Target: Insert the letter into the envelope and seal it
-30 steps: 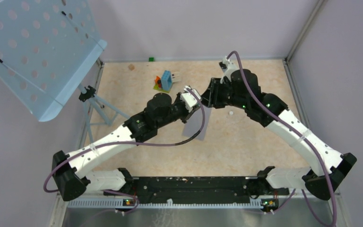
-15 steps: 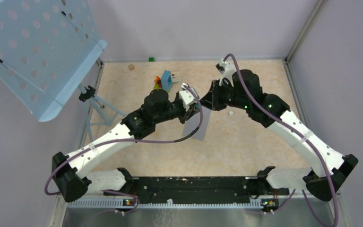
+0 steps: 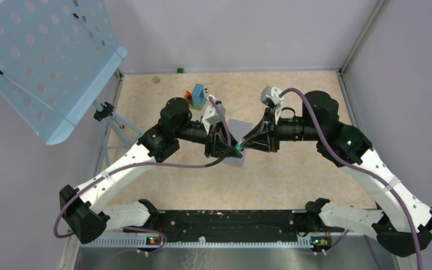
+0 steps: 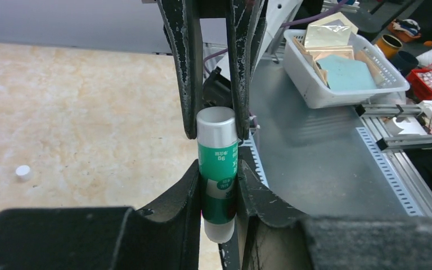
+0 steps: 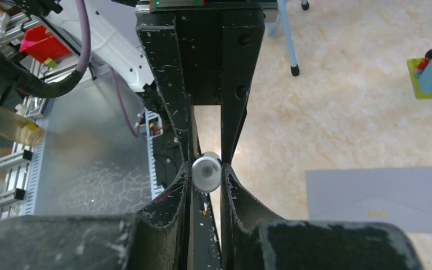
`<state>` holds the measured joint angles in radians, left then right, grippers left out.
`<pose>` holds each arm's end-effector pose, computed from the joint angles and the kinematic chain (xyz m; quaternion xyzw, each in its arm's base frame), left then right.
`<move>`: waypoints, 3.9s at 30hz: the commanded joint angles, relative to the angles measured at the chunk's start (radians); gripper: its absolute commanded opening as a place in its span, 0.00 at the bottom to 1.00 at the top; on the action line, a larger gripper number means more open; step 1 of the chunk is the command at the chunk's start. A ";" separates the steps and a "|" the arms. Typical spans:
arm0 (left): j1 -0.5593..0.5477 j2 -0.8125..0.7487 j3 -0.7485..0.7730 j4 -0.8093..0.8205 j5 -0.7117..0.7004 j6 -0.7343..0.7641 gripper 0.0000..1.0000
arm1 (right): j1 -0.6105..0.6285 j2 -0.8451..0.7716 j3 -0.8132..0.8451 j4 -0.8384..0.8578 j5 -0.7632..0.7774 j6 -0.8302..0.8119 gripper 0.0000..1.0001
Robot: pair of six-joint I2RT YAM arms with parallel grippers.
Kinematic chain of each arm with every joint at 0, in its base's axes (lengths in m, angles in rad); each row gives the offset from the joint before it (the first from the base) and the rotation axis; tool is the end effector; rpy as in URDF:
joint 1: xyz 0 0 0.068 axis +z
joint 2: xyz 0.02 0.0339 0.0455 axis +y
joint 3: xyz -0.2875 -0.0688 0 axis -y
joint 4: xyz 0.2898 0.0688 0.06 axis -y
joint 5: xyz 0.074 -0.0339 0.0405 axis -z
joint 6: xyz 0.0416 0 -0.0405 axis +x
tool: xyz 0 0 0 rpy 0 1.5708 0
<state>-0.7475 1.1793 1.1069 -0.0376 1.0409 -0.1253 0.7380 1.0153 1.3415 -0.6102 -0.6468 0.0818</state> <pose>0.1942 -0.2290 0.4077 0.5137 0.5137 -0.5804 0.3680 0.1508 0.1710 0.4774 -0.4249 0.6567 0.4599 0.4204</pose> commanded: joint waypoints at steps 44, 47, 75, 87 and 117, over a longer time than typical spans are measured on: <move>-0.171 0.030 -0.043 0.021 -1.080 0.348 0.00 | 0.012 0.202 -0.025 0.171 0.670 0.586 0.37; -0.172 0.031 -0.043 0.017 -1.078 0.347 0.00 | 0.012 0.199 -0.026 0.174 0.677 0.585 0.28; -0.042 -0.099 0.050 -0.112 -0.278 0.064 0.00 | 0.008 -0.021 -0.036 0.067 0.075 -0.011 0.20; -0.197 -0.006 -0.022 -0.097 -1.127 0.354 0.00 | 0.009 0.080 0.071 0.000 0.576 0.457 0.56; -0.242 0.014 -0.097 0.030 -1.223 0.427 0.00 | 0.026 0.220 -0.005 0.092 0.610 0.589 0.33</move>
<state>-0.9855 1.2072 1.0115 -0.0601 -0.1776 0.2955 0.7525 1.2308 1.3403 -0.5610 -0.0319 0.6598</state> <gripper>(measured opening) 0.292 0.353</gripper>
